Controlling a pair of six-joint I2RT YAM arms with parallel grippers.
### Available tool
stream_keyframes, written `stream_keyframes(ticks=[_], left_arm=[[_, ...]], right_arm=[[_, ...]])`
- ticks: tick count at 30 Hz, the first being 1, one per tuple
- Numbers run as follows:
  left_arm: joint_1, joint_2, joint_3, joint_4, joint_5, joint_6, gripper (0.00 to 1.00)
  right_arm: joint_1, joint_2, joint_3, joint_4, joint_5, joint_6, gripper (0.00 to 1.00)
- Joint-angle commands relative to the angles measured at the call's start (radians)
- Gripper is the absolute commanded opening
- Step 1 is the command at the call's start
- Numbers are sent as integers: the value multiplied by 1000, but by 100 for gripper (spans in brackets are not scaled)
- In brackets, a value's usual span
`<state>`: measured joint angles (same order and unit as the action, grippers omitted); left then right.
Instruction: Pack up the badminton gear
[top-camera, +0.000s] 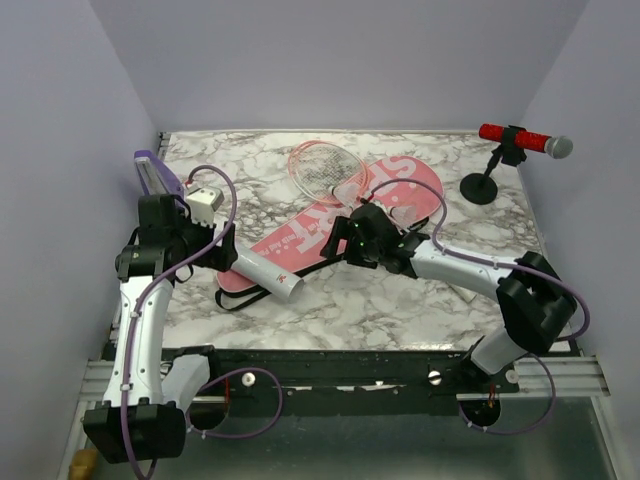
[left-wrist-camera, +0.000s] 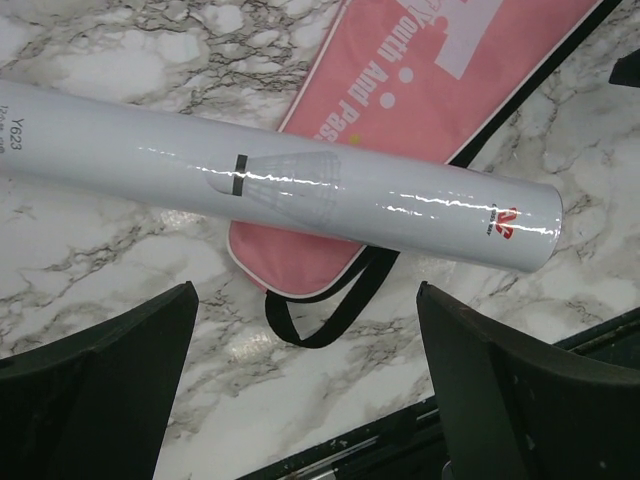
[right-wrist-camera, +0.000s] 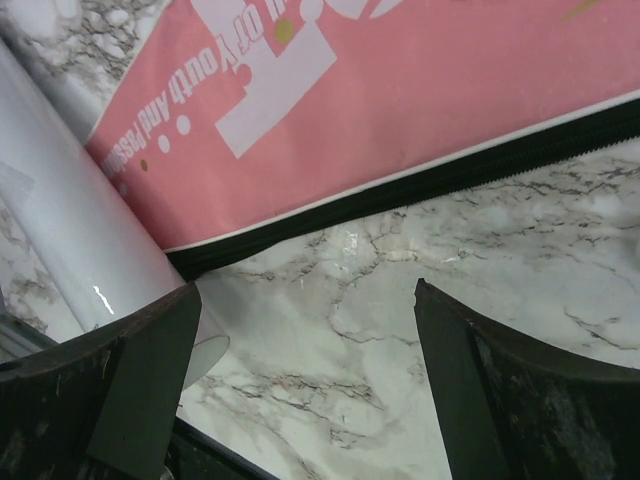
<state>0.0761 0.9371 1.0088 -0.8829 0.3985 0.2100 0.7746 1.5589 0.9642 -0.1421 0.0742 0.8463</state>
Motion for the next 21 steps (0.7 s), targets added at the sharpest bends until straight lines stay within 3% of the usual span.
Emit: stream_keyframes(ticks=[1,6,21], left_arm=[[-4,-8,-19,-27,88,32,99],[-4,11,-22,-25,80,43,99],[-4,35,-55,39,13,71,99]], right_arm=[[35,26,-28,17,21,94,95],[41,15,-120,209,-66,177,92],[233,33,-183,426,-157,336,86]])
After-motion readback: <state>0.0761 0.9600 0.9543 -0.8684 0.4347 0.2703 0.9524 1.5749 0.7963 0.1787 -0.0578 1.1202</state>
